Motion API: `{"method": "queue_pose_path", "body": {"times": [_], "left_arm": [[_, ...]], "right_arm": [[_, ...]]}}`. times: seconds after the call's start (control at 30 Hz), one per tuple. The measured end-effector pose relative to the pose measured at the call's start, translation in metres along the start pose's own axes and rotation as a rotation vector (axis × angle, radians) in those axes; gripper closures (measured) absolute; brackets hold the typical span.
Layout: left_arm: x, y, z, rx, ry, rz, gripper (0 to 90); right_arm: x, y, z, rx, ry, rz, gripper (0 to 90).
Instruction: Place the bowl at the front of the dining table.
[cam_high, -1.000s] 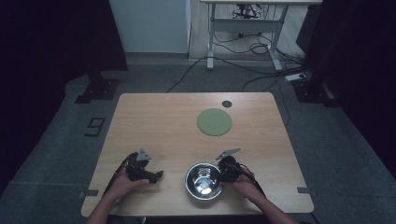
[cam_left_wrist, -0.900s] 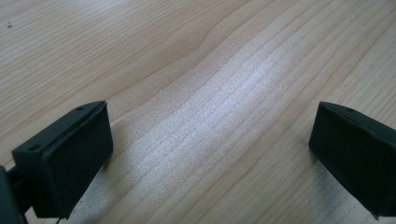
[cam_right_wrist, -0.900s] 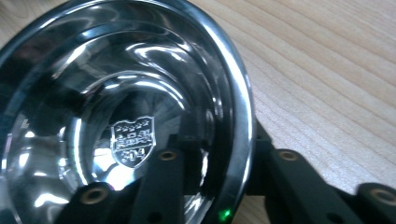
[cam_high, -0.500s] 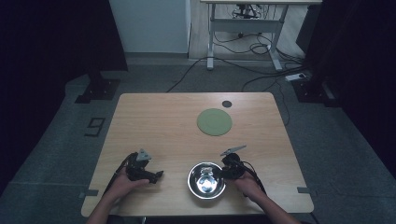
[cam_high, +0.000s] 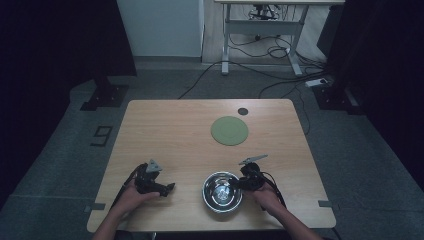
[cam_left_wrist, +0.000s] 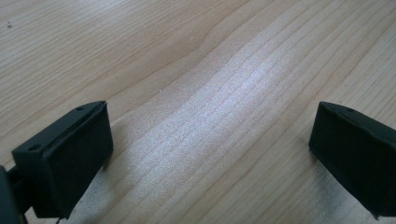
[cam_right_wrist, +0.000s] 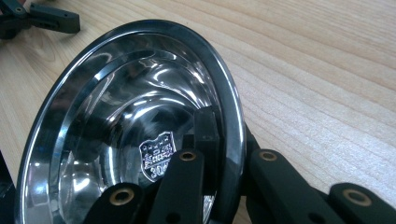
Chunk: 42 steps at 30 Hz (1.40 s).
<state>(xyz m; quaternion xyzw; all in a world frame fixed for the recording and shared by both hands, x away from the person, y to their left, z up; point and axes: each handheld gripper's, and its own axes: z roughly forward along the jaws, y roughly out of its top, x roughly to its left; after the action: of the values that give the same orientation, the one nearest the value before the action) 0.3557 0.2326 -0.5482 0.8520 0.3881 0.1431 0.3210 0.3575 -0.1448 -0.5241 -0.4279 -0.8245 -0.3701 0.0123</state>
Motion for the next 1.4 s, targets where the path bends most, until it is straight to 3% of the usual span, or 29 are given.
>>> {"method": "queue_pose_path", "body": {"times": [0.97,1.4], "left_arm": [[0.000,0.000,0.000,0.000,0.000,0.000,0.0],[0.000,0.000,0.000,0.000,0.000,0.000,0.0]], "right_arm": [[-0.011,0.004,-0.021,-0.117,-0.001,0.057,86.5],[-0.014,0.005,-0.025,-0.143,-0.013,0.076,86.5]]}}
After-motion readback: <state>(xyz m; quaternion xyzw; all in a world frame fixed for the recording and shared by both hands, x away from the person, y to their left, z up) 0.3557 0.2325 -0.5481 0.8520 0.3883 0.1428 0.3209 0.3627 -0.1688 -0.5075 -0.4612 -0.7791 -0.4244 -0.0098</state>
